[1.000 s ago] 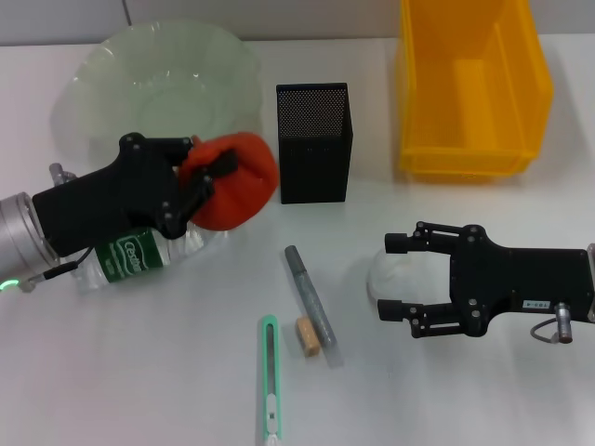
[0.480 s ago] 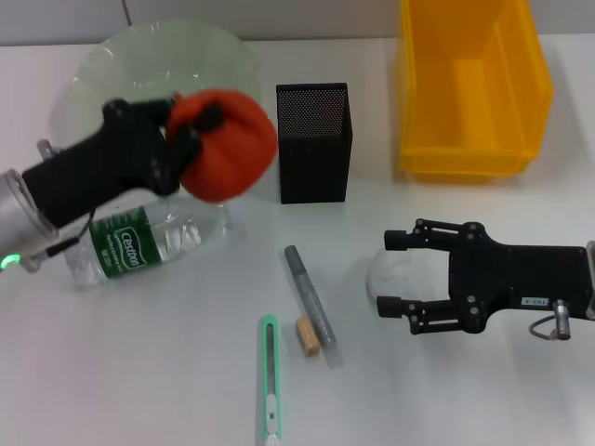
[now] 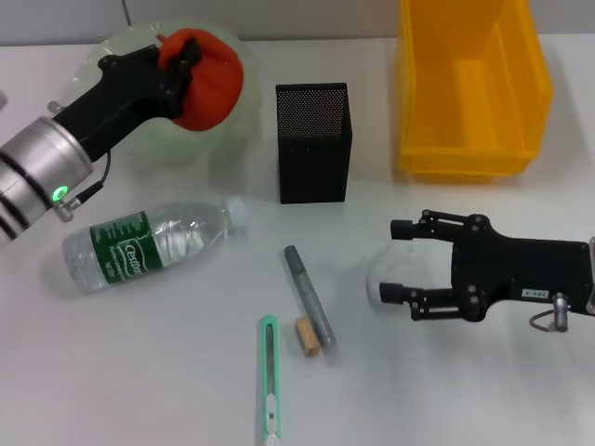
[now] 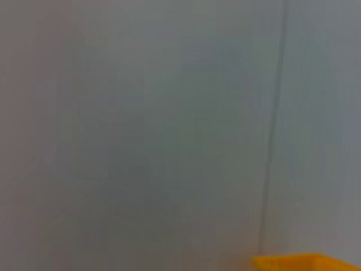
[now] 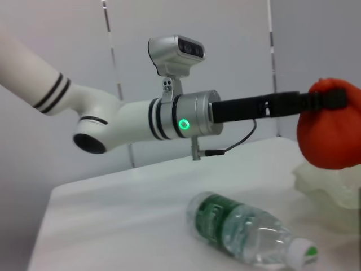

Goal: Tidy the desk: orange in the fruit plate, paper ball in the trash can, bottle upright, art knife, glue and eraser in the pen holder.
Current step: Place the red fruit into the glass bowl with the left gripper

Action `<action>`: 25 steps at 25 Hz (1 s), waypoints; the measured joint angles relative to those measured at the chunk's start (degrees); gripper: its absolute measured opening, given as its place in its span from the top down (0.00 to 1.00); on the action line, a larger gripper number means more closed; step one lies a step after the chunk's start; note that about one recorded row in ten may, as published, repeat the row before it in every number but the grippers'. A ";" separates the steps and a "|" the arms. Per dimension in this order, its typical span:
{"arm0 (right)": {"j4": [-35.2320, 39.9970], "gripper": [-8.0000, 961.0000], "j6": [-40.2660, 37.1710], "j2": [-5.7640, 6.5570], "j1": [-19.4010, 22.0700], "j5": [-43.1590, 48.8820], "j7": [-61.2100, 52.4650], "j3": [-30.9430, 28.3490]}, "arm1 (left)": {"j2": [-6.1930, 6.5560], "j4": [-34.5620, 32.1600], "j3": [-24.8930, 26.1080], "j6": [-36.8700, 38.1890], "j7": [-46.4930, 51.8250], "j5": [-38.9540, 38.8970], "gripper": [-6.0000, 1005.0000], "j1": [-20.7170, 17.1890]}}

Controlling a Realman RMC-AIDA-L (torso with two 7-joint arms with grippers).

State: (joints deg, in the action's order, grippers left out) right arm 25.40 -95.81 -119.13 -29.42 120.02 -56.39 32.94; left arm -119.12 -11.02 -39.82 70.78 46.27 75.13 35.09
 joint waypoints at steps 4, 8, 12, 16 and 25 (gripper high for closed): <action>-0.20 0.14 2.20 -0.12 2.25 -5.35 2.71 0.00 | -0.05 0.69 0.01 -3.92 -0.43 -2.45 0.93 1.60; -1.27 0.14 3.29 -0.20 3.78 -9.54 6.29 0.01 | -0.06 0.81 0.00 -5.04 -1.16 -4.18 0.93 1.88; -2.26 0.14 5.50 -0.21 3.95 -10.53 7.80 0.28 | -0.06 1.57 0.00 -7.97 -2.66 -6.44 0.93 2.77; -3.17 0.14 6.66 -0.25 3.62 -10.58 9.21 0.56 | -0.06 1.90 0.00 -10.45 -3.17 -6.90 0.93 3.42; -3.25 0.14 6.72 -0.20 3.65 -10.49 9.38 0.43 | -0.06 3.48 0.00 -13.33 -6.27 -9.10 0.94 4.38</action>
State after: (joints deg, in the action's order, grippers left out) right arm 22.15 -89.10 -119.33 -25.77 109.54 -47.01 33.36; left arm -119.18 -7.54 -39.81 57.45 40.00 66.03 39.48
